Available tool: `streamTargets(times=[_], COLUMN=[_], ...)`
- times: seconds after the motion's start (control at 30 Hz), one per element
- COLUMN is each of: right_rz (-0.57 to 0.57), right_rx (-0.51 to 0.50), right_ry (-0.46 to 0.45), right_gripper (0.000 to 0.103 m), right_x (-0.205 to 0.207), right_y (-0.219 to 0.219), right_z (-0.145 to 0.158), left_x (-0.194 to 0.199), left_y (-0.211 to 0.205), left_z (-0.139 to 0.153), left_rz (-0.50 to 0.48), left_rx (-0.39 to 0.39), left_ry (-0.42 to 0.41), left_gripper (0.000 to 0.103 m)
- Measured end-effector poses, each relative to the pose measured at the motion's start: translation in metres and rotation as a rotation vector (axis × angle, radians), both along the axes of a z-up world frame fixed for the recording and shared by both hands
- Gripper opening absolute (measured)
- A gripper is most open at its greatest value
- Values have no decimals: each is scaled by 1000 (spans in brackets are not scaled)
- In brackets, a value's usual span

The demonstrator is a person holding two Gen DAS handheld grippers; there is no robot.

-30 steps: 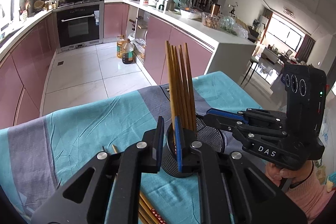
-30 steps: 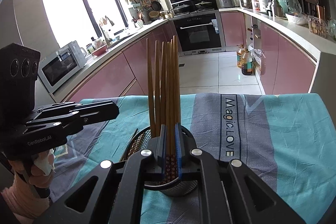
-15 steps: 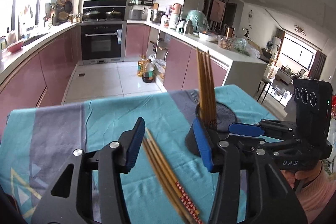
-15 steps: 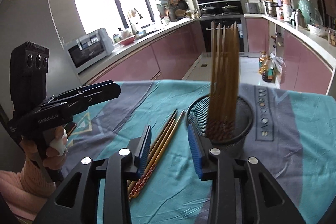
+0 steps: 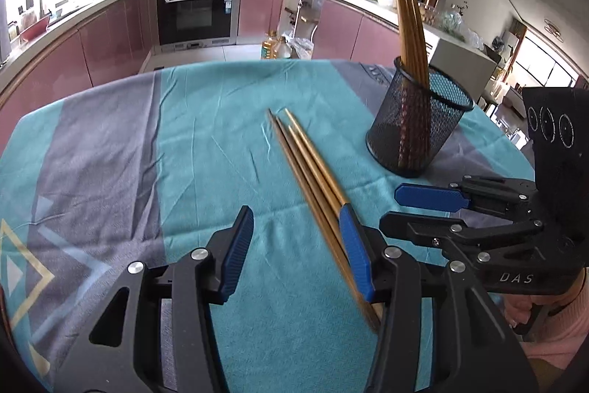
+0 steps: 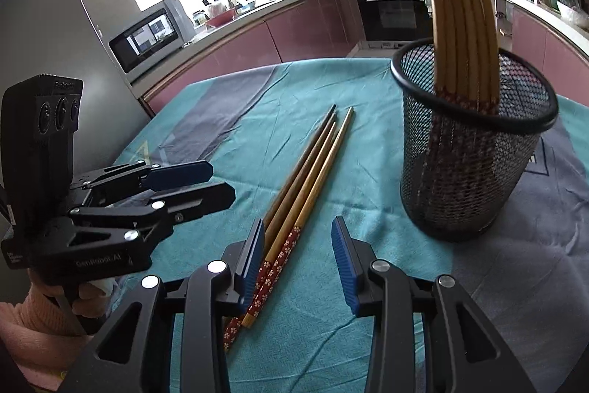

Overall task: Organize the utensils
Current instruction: 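Withdraw both open tools back over the remaining chopsticks on the cloth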

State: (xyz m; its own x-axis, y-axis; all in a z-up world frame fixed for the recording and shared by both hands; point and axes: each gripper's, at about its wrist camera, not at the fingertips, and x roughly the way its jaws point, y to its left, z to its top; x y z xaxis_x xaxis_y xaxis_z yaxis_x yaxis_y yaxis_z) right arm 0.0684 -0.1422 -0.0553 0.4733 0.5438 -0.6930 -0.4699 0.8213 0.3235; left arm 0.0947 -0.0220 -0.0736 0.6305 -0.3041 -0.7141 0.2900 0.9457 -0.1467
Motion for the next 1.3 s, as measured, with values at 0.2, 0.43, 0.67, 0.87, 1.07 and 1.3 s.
streamTargets(times=[0.2, 0.43, 0.67, 0.87, 1.07, 1.3], right_rz=[-11, -21, -30, -35, -46, -57], right_rx=[-20, -38, -69, -89, -86, -77], right_ry=[19, 24, 27, 25, 35, 42], right_gripper=[36, 36, 31, 27, 24, 23], right_x=[5, 4, 7, 6, 6, 8], right_y=[8, 12, 20, 20, 14, 8], right_z=[-9, -16, -21, -22, -23, -22], left_x=[4, 8, 7, 12, 18, 27], left_y=[1, 0, 2, -3, -9, -16], left_z=[-16, -22, -22, -22, -27, -32], left_rz=[-1, 6, 7, -1, -13, -21], left_rx=[14, 9, 8, 15, 23, 28], left_ry=[32, 47, 44, 47, 57, 73], left_gripper=[48, 47, 47, 47, 47, 45])
